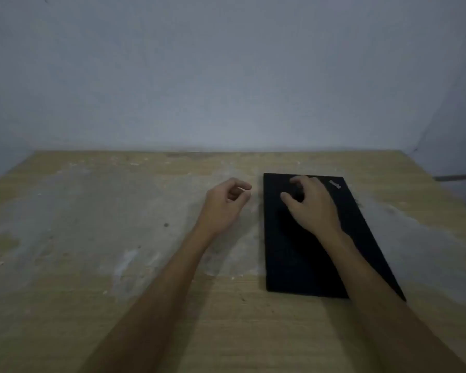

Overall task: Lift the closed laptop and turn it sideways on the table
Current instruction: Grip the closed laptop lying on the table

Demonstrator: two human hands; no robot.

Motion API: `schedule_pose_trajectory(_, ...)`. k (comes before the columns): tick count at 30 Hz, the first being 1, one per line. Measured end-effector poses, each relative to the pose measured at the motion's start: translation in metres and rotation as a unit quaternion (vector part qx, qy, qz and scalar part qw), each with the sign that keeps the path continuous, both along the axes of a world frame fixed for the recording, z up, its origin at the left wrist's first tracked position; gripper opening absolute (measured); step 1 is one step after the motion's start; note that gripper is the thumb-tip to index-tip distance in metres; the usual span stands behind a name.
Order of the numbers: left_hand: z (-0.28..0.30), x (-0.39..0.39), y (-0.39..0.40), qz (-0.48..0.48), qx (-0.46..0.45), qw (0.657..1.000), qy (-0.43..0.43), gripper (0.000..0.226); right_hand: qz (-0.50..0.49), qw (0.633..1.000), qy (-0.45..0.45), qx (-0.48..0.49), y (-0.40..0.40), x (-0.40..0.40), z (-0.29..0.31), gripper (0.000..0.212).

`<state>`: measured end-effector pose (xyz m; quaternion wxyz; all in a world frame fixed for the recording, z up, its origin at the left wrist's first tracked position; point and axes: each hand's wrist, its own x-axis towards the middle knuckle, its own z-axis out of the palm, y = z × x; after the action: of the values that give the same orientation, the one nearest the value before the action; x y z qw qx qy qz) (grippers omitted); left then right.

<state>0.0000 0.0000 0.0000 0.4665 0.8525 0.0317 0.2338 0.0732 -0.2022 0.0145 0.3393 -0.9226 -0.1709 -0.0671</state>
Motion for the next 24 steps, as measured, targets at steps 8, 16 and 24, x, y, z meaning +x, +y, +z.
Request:
schedule_pose_trajectory(8,-0.014,0.035,-0.038,0.051,0.090,0.985,0.137,0.045,-0.167,0.977,0.098,-0.095,-0.043,0.027,-0.002,0.076)
schedule_pose_trajectory(16,-0.021,0.053,-0.047,0.085,0.135,0.977,0.141,0.041,-0.206,0.969,0.113,-0.070,-0.040,0.048,-0.001,0.079)
schedule_pose_trajectory(24,-0.017,0.057,-0.056,0.086,0.108,0.978,0.158,0.037,-0.218,0.967,0.130,0.031,-0.041,0.053,0.006,0.065)
